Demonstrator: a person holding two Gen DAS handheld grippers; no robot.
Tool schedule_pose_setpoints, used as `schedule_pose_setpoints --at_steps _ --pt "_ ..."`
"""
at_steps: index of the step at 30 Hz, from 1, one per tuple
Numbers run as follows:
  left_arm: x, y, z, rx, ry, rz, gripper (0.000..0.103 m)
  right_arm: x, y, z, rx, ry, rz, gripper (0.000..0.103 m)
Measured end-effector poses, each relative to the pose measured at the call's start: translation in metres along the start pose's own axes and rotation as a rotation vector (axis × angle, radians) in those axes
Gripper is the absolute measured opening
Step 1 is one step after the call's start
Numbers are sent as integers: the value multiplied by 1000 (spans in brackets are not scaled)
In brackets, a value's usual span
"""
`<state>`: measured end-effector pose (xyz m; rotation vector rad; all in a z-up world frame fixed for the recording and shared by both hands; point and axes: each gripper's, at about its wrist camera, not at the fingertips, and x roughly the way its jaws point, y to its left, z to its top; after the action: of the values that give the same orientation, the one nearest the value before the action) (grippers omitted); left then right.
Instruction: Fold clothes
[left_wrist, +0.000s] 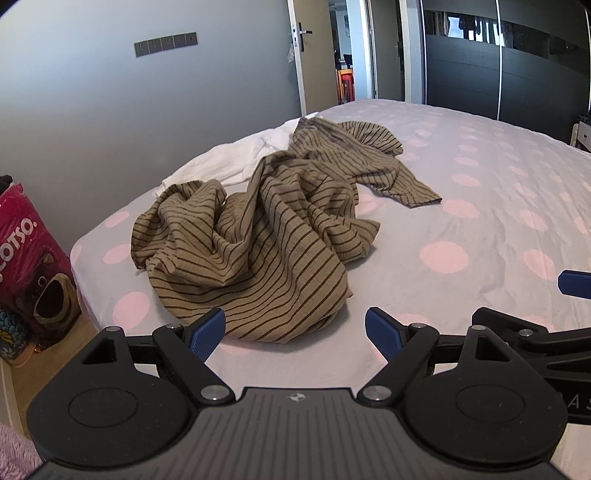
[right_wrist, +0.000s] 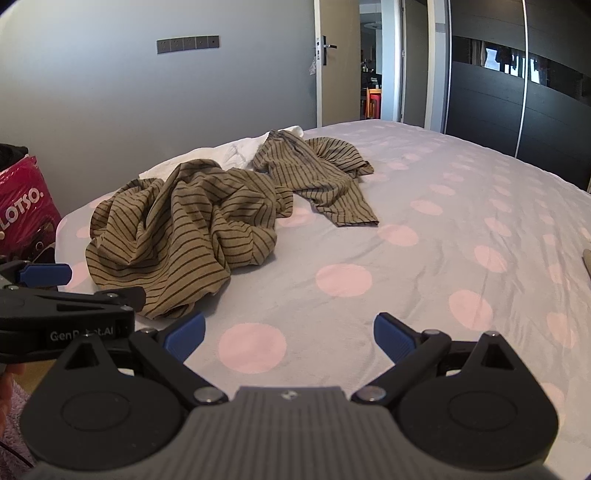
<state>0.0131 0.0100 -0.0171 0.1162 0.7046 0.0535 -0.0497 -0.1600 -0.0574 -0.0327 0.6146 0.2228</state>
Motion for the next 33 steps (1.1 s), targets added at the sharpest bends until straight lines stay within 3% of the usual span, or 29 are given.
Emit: schedule_pose_setpoints --at_steps 11,13,14,16,21,26,30,33 --pt "22 21 9 -23 34 -23 79 28 11 13 -15 8 53 97" --pt "27 25 15 -10 36 -31 77 35 15 17 -30 13 66 91" --pt "30 27 19 -12 44 -40 75 39 18 20 -41 19 73 88" --pt "41 34 28 -24 68 -68 62 48 23 25 -54 27 84 82" --pt "73 48 45 54 80 -76 61 79 35 37 -45 66 153 76" --pt "112 64 57 44 74 -116 61 116 56 46 -83 113 208 75" --pt "134 73 59 24 59 -103 59 144 69 51 -104 146 231 75" --pt "144 76 62 7 59 -95 53 161 77 53 -120 167 229 59"
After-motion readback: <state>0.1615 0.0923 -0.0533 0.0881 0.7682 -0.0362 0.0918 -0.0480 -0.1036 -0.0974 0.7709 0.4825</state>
